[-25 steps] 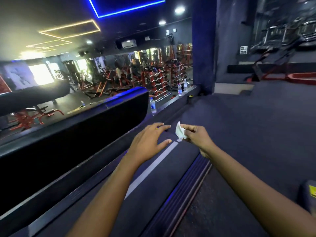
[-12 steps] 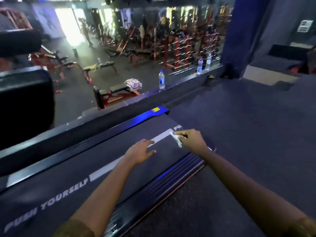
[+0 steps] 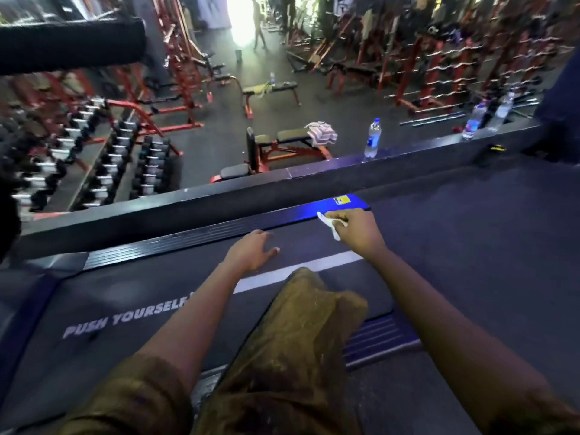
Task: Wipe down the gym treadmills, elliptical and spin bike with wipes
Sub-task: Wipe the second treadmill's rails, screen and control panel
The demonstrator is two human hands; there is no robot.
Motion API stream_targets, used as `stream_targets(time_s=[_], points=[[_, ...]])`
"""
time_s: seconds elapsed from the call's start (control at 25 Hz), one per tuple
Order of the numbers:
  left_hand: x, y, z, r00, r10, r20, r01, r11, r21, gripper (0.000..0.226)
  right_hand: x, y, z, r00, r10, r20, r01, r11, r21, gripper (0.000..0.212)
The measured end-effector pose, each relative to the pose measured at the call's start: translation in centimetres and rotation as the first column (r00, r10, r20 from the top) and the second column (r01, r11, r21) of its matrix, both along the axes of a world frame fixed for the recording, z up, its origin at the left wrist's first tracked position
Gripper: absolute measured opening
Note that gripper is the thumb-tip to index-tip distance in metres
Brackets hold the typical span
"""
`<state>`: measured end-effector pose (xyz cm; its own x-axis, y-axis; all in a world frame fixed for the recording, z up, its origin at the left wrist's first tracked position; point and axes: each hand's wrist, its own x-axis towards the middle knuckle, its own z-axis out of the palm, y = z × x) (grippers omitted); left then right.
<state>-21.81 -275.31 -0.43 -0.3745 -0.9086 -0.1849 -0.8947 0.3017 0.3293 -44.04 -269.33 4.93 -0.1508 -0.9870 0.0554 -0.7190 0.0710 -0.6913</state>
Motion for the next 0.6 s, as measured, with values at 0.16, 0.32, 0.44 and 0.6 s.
stream_targets(time_s=[0.16,0.32,0.44,0.6], points=[[-0.4,-6.7,-2.1,0.995,0.102,-0.003,-0.102,0.994,0.034,0.054,0.3,-9.6,-0.7,0.986,0.165,-0.004,-0.165,0.986,-0.015,0.025],[1.0,-15.2,-0.6,0.96,0.281,0.0,-0.279,0.953,0.117,0.056,2.6,-21.9,1.8,0.93,0.365,-0.034,-0.363,0.93,0.054,0.022],[2.3,-19.4,2.9,0.92,0.39,0.049,-0.392,0.9,0.191,0.059,4.7,-28.8,5.9,0.847,0.53,-0.035,-0.52,0.842,0.144,0.021],[3.5,-22.3,7.7,0.859,0.512,0.03,-0.509,0.843,0.175,0.057,7.2,-34.8,9.9,0.748,0.664,-0.011,-0.657,0.742,0.137,0.033]])
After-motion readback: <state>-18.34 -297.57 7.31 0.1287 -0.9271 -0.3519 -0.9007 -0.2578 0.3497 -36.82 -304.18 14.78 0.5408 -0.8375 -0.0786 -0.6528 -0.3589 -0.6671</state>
